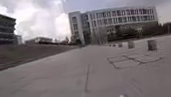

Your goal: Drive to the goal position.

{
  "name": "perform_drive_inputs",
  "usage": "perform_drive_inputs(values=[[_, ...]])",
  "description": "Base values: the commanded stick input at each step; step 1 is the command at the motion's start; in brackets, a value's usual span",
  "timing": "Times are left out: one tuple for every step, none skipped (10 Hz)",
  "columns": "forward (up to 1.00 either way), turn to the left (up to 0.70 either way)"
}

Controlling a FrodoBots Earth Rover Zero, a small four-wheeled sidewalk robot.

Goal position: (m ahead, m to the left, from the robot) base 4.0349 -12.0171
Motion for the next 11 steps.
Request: perform_drive_inputs(values=[[0.70,0.00],[0.70,0.00],[0.70,0.00],[0.70,0.00],[0.70,0.00],[0.70,0.00],[0.70,0.00],[0.70,0.00],[0.70,0.00],[0.70,0.00],[0.70,0.00]])
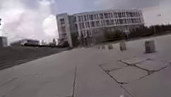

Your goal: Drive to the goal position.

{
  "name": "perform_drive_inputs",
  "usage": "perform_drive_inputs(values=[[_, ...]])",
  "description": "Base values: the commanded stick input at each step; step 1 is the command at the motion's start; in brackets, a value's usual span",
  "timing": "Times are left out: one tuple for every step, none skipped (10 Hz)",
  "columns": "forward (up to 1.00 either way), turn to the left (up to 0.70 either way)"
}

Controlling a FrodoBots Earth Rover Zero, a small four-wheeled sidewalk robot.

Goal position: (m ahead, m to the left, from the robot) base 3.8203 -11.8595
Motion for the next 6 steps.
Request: perform_drive_inputs(values=[[0.70,0.00],[0.70,0.00],[0.70,0.00],[0.70,0.00],[0.70,0.00],[0.70,-0.16]])
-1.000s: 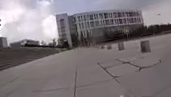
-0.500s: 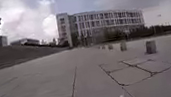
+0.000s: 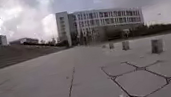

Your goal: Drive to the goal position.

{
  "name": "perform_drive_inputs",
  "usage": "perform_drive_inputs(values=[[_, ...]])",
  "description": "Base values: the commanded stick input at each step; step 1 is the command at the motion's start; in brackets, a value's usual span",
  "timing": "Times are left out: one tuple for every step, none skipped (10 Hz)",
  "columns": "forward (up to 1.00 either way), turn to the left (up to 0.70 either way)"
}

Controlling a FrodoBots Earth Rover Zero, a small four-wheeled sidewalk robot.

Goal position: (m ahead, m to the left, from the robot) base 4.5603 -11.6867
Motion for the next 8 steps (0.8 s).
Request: perform_drive_inputs(values=[[0.70,-0.31],[0.70,-0.32],[0.70,-0.32],[0.70,-0.32],[0.70,-0.32],[0.70,-0.32],[0.70,-0.32],[0.70,-0.32]])
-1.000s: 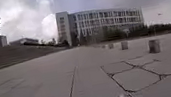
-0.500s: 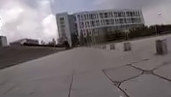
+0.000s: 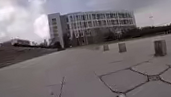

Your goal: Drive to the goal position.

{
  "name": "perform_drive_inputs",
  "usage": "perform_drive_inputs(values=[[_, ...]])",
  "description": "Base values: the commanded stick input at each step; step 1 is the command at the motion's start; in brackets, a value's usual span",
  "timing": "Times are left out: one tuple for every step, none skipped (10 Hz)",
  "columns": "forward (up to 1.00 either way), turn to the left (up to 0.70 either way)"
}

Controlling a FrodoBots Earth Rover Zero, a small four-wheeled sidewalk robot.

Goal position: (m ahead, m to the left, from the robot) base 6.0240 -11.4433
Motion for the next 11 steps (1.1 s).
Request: perform_drive_inputs(values=[[0.70,-0.32],[0.70,-0.32],[0.70,0.00],[0.70,0.00],[0.70,0.00],[0.70,0.00],[0.70,0.00],[0.70,0.00],[0.70,0.00],[0.70,0.00],[0.70,0.00]])
